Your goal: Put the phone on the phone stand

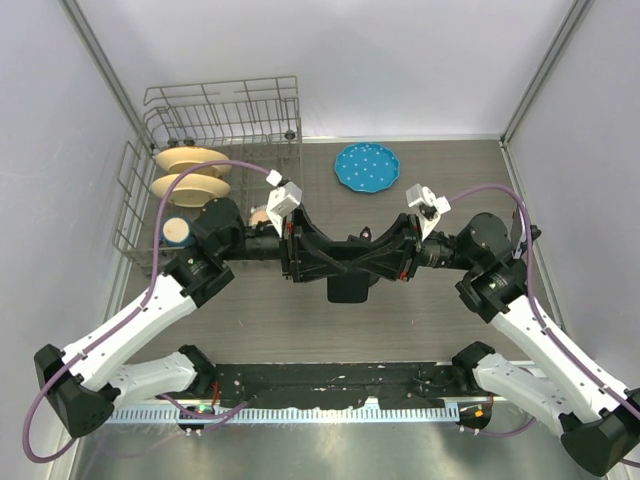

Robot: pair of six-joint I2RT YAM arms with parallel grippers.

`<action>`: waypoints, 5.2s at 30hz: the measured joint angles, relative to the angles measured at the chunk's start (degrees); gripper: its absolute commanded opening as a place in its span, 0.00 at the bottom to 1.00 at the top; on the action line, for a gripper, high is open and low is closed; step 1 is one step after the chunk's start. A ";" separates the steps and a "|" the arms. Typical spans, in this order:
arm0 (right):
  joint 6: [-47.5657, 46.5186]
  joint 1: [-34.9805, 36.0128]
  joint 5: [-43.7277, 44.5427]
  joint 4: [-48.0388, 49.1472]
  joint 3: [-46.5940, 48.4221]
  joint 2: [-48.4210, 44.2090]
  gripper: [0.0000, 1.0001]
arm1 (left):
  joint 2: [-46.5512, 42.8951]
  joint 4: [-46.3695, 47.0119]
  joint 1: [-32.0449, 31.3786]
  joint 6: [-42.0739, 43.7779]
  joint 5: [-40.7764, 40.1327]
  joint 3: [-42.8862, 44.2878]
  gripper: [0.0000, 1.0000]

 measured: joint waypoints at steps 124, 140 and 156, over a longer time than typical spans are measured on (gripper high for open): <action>3.34 10.25 63.19 -37.16 6.08 16.06 0.29 | -12.26 -10.19 0.57 10.51 -47.30 -5.68 0.00; -14.82 9.97 48.04 -38.82 7.50 17.09 0.01 | -10.25 -11.13 0.28 12.00 -36.68 -5.68 0.00; -16.98 10.32 38.51 -40.33 7.45 16.92 0.46 | -2.99 -11.19 0.26 6.51 -22.47 3.04 0.00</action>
